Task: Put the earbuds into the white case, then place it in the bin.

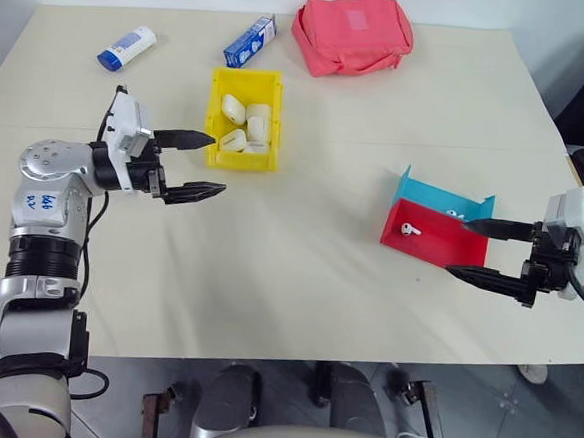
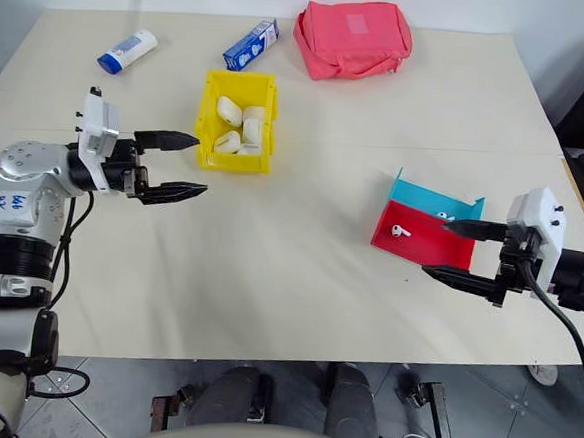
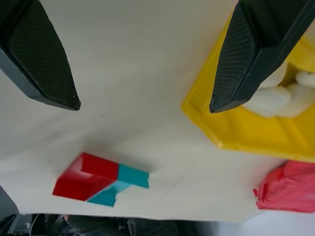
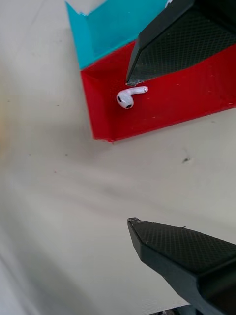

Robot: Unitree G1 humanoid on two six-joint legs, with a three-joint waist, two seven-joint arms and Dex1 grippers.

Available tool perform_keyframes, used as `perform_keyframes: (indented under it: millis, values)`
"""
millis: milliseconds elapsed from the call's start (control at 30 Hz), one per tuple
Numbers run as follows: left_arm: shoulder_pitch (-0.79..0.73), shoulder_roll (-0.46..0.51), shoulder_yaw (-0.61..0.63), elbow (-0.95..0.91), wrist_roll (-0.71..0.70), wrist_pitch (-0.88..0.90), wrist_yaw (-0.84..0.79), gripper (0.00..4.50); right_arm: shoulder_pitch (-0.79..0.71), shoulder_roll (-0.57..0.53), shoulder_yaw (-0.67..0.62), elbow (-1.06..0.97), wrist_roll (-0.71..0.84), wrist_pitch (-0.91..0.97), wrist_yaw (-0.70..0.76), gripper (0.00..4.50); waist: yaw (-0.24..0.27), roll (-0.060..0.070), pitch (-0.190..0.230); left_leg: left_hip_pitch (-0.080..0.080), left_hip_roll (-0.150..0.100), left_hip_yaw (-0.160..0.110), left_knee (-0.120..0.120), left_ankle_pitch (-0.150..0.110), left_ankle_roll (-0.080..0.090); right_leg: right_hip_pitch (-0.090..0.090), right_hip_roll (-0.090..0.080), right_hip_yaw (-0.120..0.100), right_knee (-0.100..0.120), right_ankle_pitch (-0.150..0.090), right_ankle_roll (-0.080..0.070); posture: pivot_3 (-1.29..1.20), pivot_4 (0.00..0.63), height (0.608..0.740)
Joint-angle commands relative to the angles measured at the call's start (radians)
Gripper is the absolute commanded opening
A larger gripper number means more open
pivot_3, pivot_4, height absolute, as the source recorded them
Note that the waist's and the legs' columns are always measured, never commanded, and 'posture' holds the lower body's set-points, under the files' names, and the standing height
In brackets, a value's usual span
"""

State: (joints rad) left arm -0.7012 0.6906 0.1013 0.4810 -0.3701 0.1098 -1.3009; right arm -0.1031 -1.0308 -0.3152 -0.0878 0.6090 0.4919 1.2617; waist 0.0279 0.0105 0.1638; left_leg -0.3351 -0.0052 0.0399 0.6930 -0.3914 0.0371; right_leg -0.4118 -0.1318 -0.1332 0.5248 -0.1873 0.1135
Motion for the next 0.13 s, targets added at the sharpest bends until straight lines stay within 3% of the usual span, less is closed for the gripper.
perform_keyframes:
  millis: [33, 133]
  values:
    - [0.009, 0.016, 0.022, -0.027, -0.020, 0.019, -0.011, 4.47, -0.008, -0.005, -0.036, 0.007, -0.001, -0.024, 0.008, 4.50, -0.002, 0.000, 0.000, 0.000, 0.000, 0.000, 0.000, 0.000, 0.000, 0.000, 0.000, 0.000, 0.000, 0.000, 0.000, 0.00, 0.150, 0.740]
    - [0.021, 0.017, 0.028, -0.054, -0.038, 0.043, -0.020, 4.47, -0.002, 0.002, -0.034, 0.007, 0.000, -0.025, 0.005, 4.50, -0.004, 0.000, 0.000, 0.000, 0.001, 0.000, 0.000, 0.000, -0.001, -0.001, 0.001, 0.000, 0.000, 0.000, 0.000, 0.00, 0.150, 0.740]
